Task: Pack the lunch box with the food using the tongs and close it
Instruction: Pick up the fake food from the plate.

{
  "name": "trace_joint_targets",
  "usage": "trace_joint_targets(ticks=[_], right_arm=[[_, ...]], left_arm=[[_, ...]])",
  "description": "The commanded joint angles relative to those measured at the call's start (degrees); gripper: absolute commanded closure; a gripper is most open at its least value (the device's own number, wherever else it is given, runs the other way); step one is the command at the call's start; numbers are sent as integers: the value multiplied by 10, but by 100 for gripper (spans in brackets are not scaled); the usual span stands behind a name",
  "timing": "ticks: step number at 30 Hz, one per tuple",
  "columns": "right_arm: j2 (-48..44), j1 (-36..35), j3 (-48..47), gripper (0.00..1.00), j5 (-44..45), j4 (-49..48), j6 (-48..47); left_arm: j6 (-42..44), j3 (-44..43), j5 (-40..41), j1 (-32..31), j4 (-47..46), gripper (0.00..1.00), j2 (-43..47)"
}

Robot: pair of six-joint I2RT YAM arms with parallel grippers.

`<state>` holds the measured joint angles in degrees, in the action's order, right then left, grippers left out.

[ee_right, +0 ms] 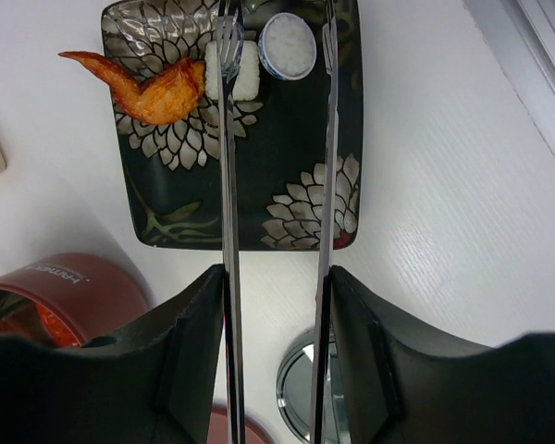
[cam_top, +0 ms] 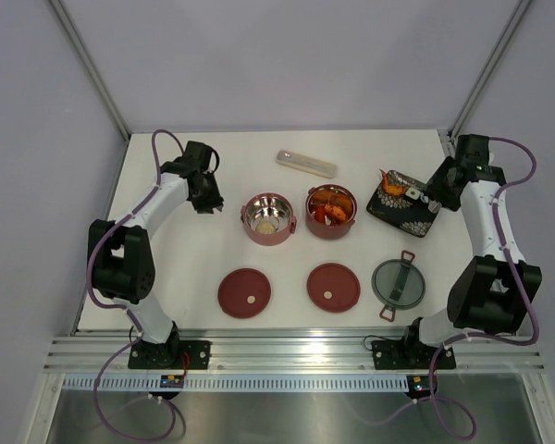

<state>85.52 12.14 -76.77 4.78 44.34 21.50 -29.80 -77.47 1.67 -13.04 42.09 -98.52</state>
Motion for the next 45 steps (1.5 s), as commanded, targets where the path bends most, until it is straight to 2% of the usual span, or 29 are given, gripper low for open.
trace_joint_targets(ticks=[1,11,20,30,45], right_arm=[[19,3,-12,45,-24,-34,7],[57,19,9,46,-28,-57,14],[43,24,35,53,-28,-65,17],[6,24,60,48,-66,-42,13],[-19,24,71,46,-93,-16,2]], left_arm=[[9,-24,-7,1,-7,71,3],[9,-22,-6,1,-4,71,6],[9,-20,-11,1,-5,71,7],[9,-13,-13,1,-10,71,4],[7,-17,-27,-1,-10,71,-2]])
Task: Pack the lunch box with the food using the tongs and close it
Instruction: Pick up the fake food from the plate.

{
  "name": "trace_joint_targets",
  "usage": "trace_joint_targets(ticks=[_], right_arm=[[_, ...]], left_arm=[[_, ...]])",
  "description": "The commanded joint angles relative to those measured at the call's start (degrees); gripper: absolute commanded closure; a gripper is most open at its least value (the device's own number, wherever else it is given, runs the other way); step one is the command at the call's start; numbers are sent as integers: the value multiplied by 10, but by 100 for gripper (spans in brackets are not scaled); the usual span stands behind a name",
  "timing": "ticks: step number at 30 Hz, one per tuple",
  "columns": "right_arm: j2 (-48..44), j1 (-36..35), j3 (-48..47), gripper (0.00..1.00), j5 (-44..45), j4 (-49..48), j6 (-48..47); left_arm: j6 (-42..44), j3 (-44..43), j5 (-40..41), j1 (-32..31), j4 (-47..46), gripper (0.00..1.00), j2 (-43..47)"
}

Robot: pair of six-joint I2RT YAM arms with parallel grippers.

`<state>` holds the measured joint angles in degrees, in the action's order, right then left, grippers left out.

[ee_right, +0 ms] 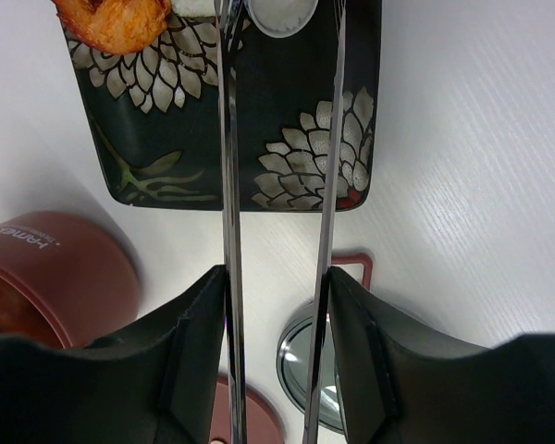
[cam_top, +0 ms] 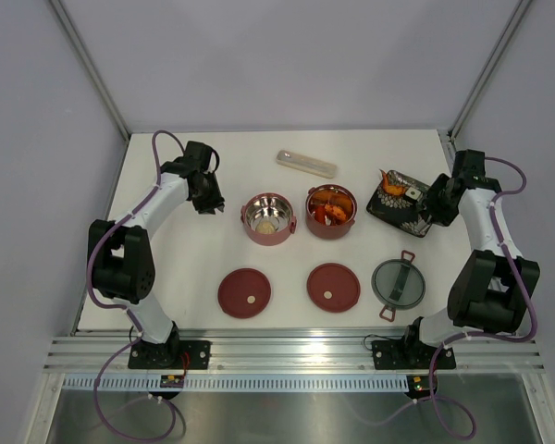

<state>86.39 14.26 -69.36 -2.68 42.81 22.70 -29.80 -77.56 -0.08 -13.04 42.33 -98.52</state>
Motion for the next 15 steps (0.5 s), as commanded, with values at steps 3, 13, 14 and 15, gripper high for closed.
trace_joint_targets(ticks=[3,13,14,15], right_arm=[[-23,2,-4,47,-13,-4,-15],[-27,2,-5,59,-22,-3,-15],[-30,2,-4,59,-23,-2,-14],[-31,2,-4,59,-24,-1,-15]], left_arm=[[7,-16,-10,-2,-13,71,-4],[7,-16,-11,-5,-11,71,-4],[6,-16,-12,-5,-11,71,-4],[7,-16,-11,-4,-11,71,-5]])
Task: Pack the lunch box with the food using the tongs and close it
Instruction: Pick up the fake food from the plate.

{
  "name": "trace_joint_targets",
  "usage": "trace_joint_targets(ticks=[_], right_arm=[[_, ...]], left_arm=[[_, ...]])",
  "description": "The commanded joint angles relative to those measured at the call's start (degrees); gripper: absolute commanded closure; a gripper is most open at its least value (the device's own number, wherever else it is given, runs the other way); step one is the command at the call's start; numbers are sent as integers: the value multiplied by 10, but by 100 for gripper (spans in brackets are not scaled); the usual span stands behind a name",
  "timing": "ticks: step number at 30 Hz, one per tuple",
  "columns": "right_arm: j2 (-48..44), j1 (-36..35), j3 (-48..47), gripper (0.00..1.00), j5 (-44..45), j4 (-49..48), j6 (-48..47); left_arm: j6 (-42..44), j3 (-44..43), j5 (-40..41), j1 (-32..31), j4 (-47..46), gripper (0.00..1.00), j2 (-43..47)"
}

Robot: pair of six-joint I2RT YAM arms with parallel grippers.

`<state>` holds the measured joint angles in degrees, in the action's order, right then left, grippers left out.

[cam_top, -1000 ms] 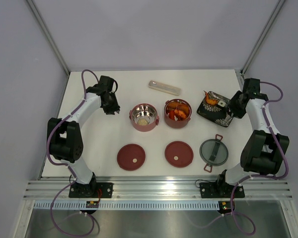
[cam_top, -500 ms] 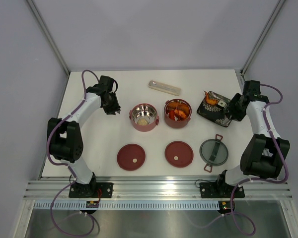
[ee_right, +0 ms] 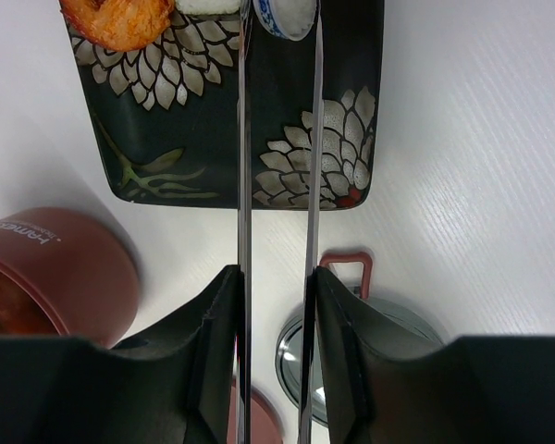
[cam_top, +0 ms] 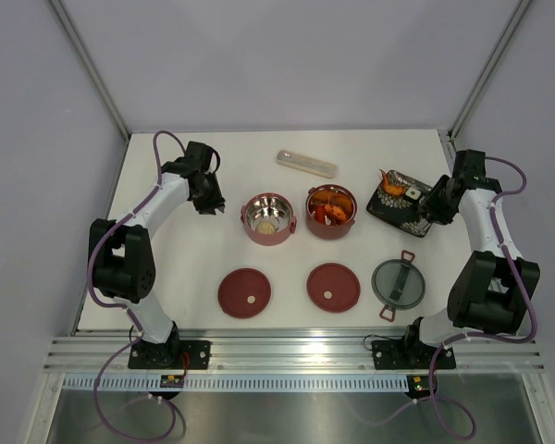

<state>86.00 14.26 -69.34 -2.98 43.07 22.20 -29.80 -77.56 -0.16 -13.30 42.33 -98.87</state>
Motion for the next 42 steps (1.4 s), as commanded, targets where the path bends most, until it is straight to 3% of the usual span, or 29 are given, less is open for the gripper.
trace_joint_targets(ticks=[1,8,21,29,42], right_arm=[[-29,2,-3,61,-24,-3,-10],[-46,2,-2,77,-33,10,-7],[-75,-56,22,78,-27,62,-2],[-59,-135,21,78,44,76,9],[-85,-139,-33,86,76,98,11]], left_arm=[[6,-18,-10,-3,-11,71,-2],[8,-18,-10,-3,-10,71,-4],[5,-19,-11,-4,-12,71,-7],[9,-19,-9,-6,-11,71,-4],[4,-16,-34,-11,-14,69,-24]])
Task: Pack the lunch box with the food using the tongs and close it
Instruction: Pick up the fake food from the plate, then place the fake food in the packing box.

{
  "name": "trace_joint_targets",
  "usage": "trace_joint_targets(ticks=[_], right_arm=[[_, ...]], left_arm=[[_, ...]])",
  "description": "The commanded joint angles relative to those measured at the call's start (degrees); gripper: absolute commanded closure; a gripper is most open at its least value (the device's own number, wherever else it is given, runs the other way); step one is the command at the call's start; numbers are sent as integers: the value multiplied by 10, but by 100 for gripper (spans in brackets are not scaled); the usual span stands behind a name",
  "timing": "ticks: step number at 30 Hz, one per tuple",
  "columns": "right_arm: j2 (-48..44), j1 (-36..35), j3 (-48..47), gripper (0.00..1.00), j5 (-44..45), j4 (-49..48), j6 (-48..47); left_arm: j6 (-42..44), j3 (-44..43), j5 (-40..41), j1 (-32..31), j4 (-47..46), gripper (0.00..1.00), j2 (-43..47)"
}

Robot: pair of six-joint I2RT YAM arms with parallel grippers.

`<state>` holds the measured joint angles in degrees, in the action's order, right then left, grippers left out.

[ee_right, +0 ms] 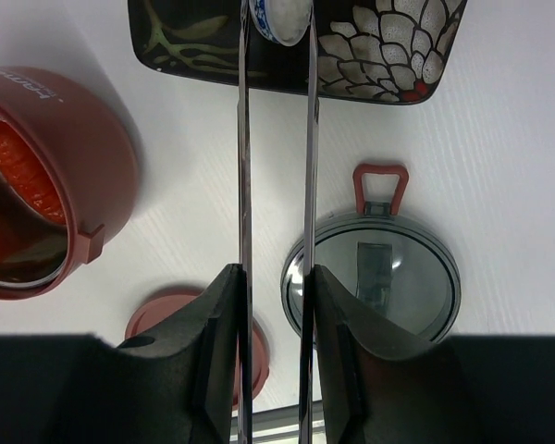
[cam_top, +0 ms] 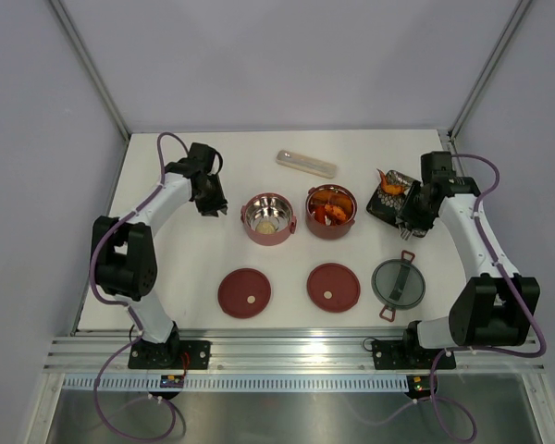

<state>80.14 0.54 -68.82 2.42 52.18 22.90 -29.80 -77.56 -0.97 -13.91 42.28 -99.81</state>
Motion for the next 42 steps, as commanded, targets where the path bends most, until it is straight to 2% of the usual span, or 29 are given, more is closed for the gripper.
trace_joint_targets(ticks=[1,16,24,30,36,42], right_arm=[[-30,-3,-46,87,19,8,5],[-22,-3,-141,90,4,34,-10],[-14,-44,-221,91,-42,63,-21],[-1,-117,-272,94,-44,77,-15],[22,-225,-288,94,-38,77,-5],[68,-327,-302,94,-37,66,4]], left_arm=[[4,-15,-29,-5,-14,69,-18],[5,-11,-29,-7,-15,68,-13],[-1,-12,-26,-7,-14,67,-14],[-7,-22,-18,-5,-9,67,9],[-5,-59,-10,1,13,67,22],[-15,-47,-1,11,10,67,42]])
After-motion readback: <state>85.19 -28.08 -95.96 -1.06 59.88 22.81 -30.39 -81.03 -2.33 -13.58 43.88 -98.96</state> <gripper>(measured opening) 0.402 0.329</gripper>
